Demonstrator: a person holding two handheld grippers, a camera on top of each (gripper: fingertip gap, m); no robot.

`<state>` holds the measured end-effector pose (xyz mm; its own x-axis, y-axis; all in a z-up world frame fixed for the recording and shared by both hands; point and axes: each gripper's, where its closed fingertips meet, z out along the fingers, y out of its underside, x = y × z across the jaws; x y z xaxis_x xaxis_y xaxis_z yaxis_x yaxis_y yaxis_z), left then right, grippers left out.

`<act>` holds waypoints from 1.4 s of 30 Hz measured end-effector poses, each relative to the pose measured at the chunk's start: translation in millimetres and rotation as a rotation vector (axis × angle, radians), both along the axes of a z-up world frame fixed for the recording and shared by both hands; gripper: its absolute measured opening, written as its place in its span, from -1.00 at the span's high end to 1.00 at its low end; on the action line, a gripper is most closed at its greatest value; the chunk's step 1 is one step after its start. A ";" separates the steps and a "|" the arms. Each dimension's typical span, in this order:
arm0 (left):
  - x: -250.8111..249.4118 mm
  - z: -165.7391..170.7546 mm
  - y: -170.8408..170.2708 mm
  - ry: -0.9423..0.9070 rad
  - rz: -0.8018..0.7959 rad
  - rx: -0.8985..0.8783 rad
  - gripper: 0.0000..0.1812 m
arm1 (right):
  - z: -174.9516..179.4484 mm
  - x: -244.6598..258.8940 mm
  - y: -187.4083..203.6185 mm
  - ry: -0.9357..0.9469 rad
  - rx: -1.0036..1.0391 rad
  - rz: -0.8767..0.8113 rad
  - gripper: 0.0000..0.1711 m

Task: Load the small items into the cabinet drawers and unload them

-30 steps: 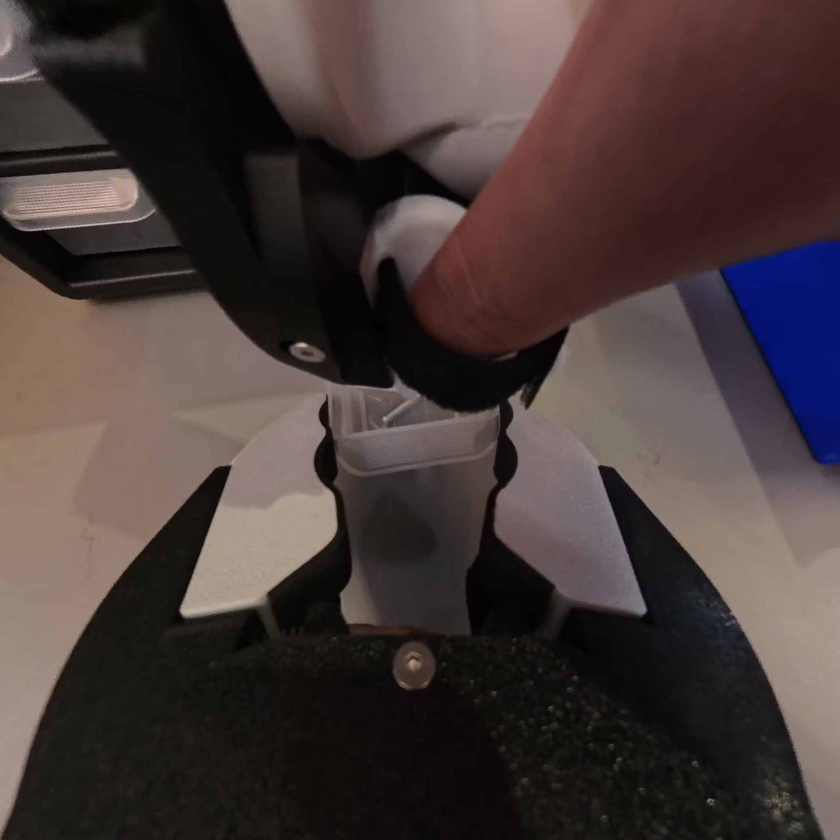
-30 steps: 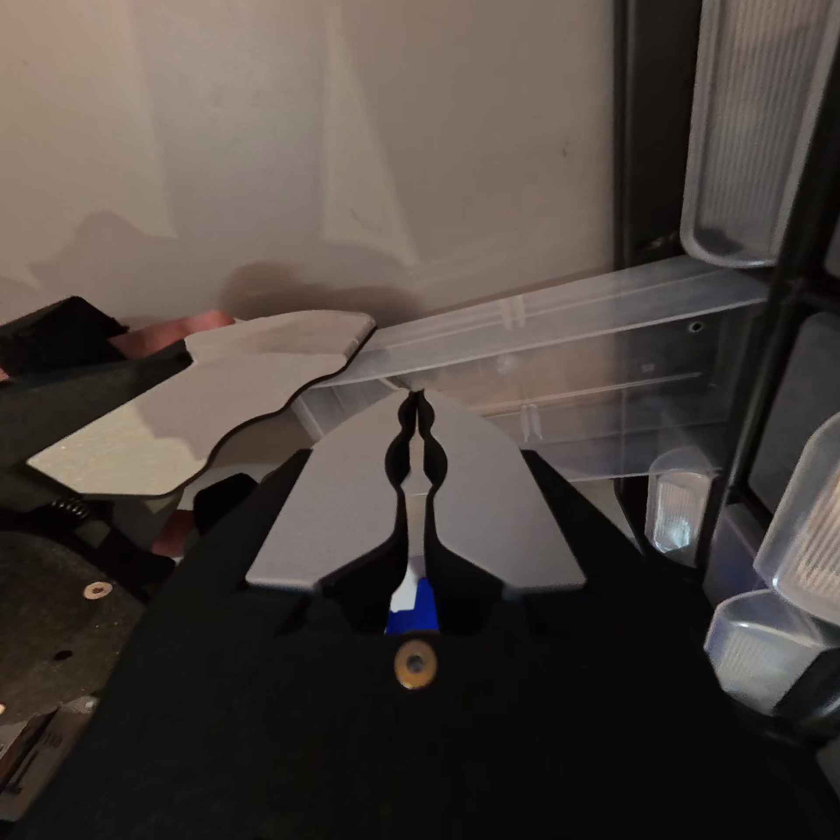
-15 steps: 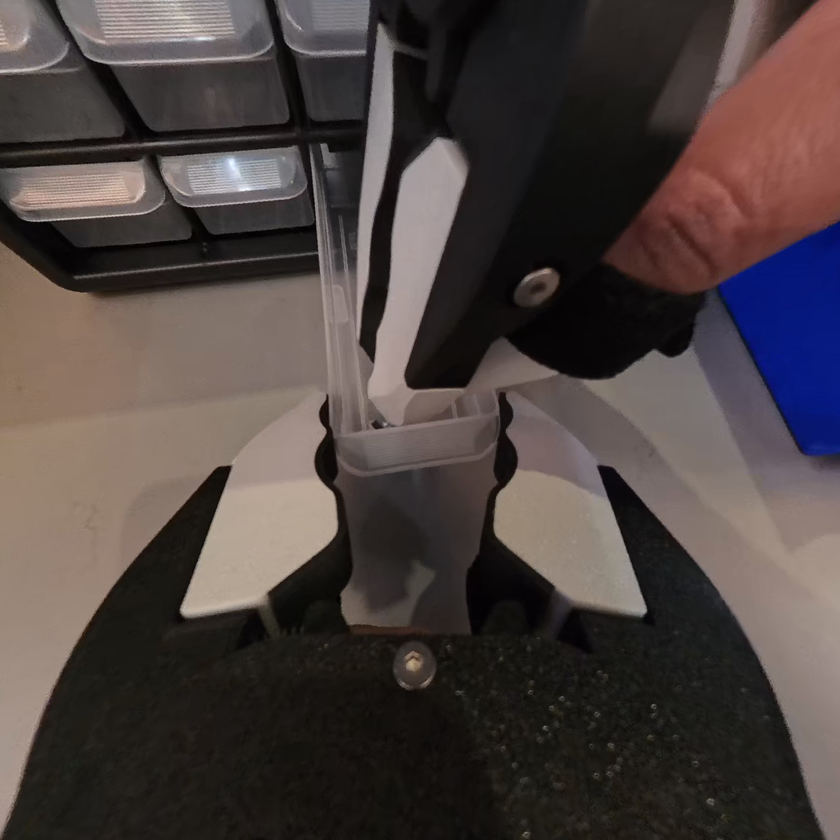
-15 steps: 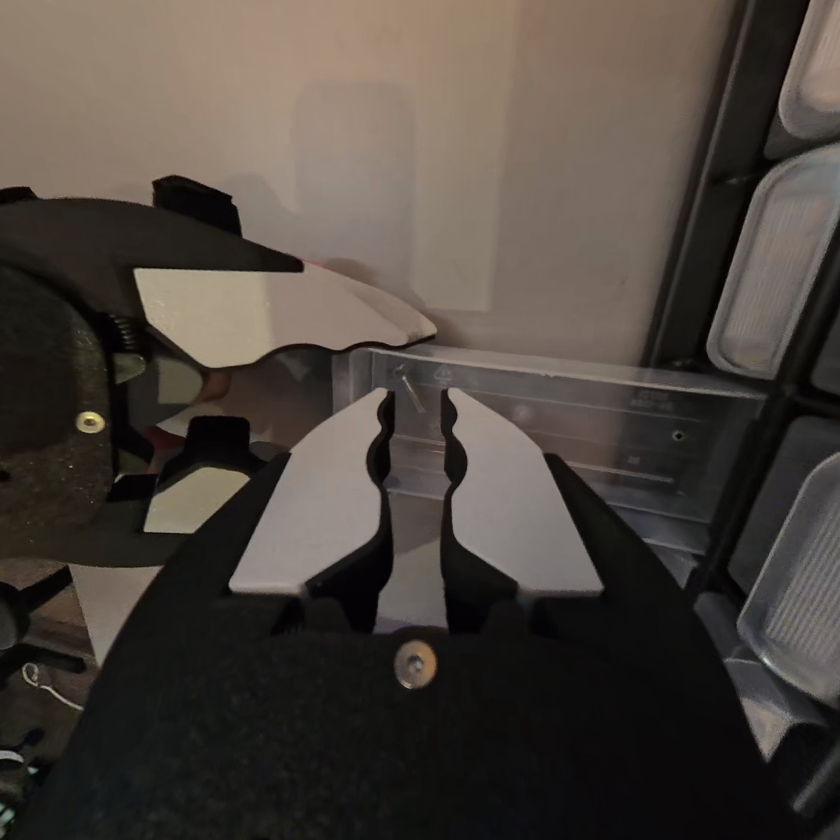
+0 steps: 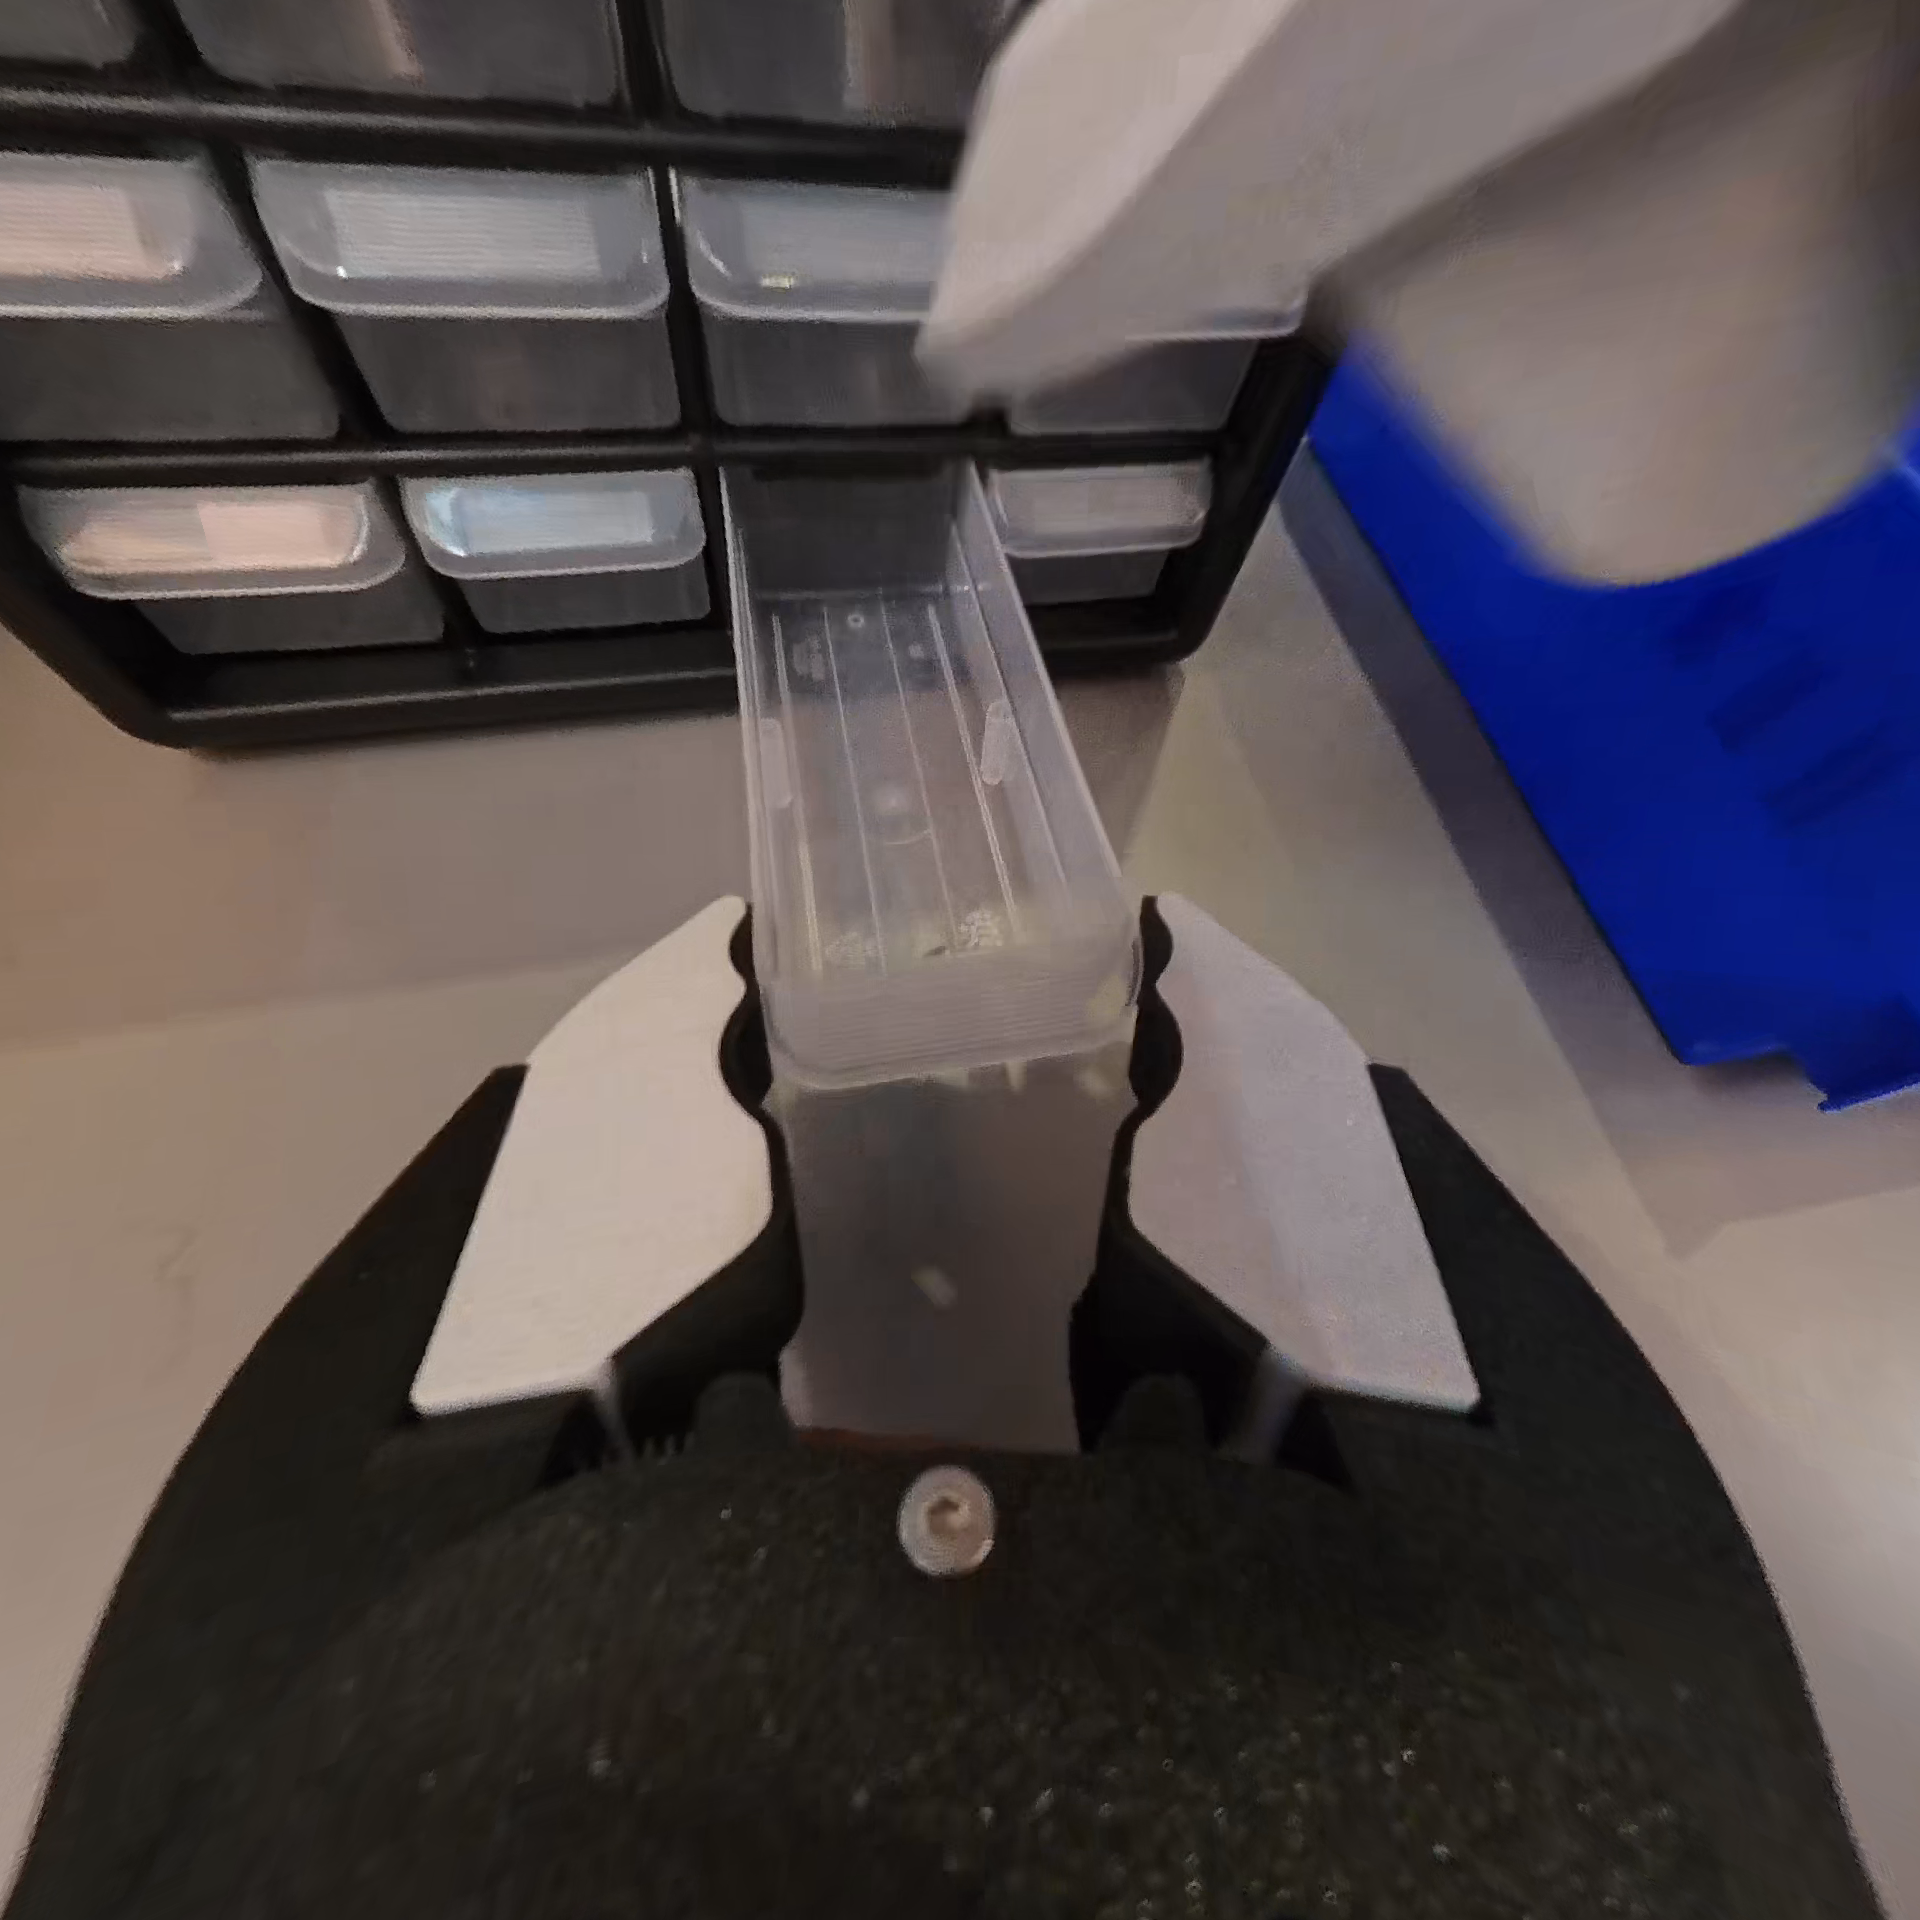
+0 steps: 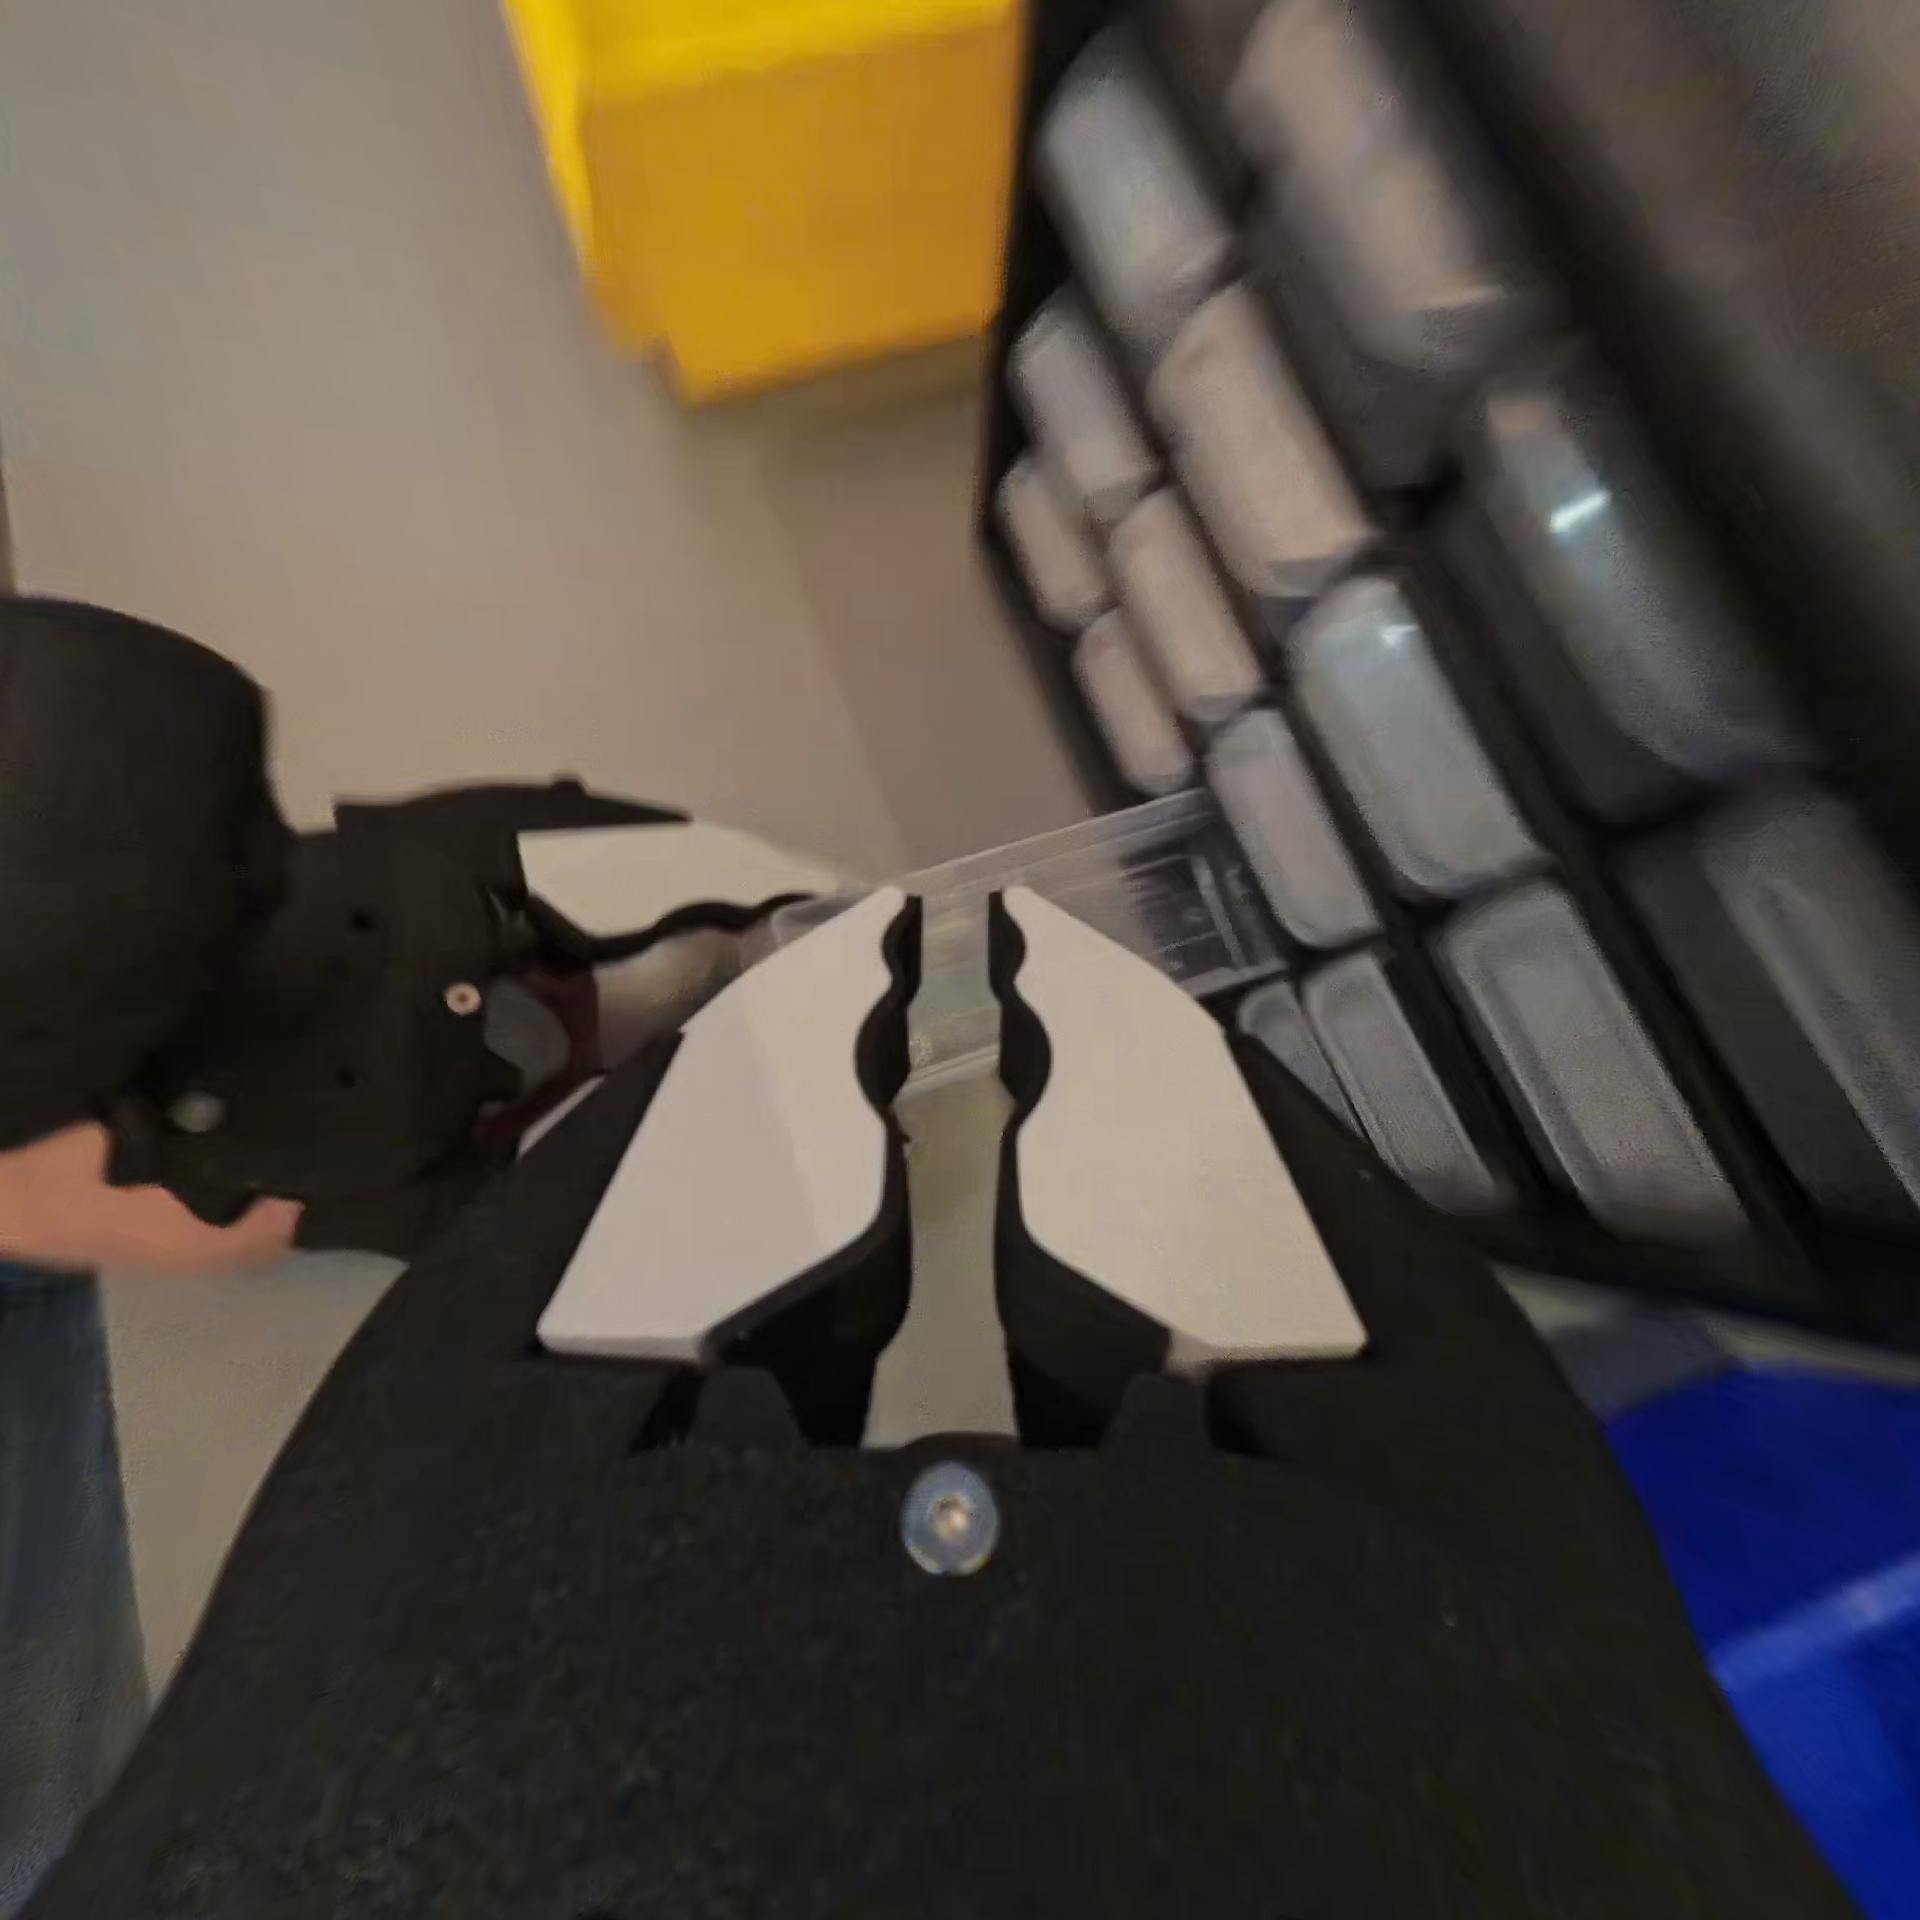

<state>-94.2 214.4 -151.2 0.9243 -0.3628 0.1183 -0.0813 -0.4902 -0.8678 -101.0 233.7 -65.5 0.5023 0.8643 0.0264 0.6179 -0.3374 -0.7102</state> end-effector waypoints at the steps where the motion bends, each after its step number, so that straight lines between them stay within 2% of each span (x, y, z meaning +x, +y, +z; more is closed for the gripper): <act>1: 0.3 1.2 1.1 -0.006 -0.014 0.005 0.25 | 14.5 10.9 -2.0 0.085 0.067 -0.110 0.75; 3: 4.0 -1.7 2.0 -0.023 -0.058 -0.029 0.25 | 24.7 28.8 -17.4 0.241 0.136 -0.268 0.66; 5: 9.1 -3.3 1.4 -0.087 -0.099 -0.070 0.26 | 2.6 47.3 -32.2 0.234 0.116 -0.391 0.38; 9: 18.0 -1.3 -1.1 -0.215 -0.181 -0.150 0.28 | -32.4 69.4 -54.7 0.231 0.078 -0.557 0.36; 11: 18.4 -0.5 0.3 -0.233 -0.205 -0.181 0.26 | -53.0 68.8 -68.7 0.185 0.070 -0.593 0.34; 14: 13.1 7.8 3.3 -0.270 -0.232 -0.204 0.26 | -88.0 46.6 -83.7 0.159 0.003 -0.628 0.15; 19: -10.1 45.9 13.0 -0.305 -0.311 -0.179 0.30 | -104.6 14.5 -54.2 0.225 0.013 -0.743 0.00; 24: -23.6 76.1 18.4 -0.198 -0.497 -0.196 0.32 | -103.2 15.7 -22.7 0.179 0.063 -0.858 -0.03; 26: -17.2 84.9 11.2 -0.178 -0.633 -0.237 0.32 | -111.0 13.7 -22.3 0.142 0.030 -0.857 0.08; 27: -12.7 85.8 5.2 -0.151 -0.713 -0.273 0.32 | -112.8 13.4 -23.3 0.128 0.024 -0.857 0.20; 31: 6.0 77.1 -4.9 0.055 -0.924 -0.369 0.39 | -107.1 12.6 -26.9 0.143 0.062 -0.866 0.23; 37: 9.7 42.4 16.5 0.491 -0.985 -0.345 0.64 | -86.6 10.5 -30.3 0.209 0.188 -0.879 0.24; 42: 5.3 19.1 16.2 0.699 -1.077 -0.457 0.65 | -84.0 11.4 -30.6 0.254 0.189 -0.877 0.24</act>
<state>-88.9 230.6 -132.1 0.1263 -0.9908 0.0493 -0.9541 -0.1350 -0.2673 -89.6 203.1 -149.5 0.9835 0.1662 -0.0719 0.0159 -0.4748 -0.8800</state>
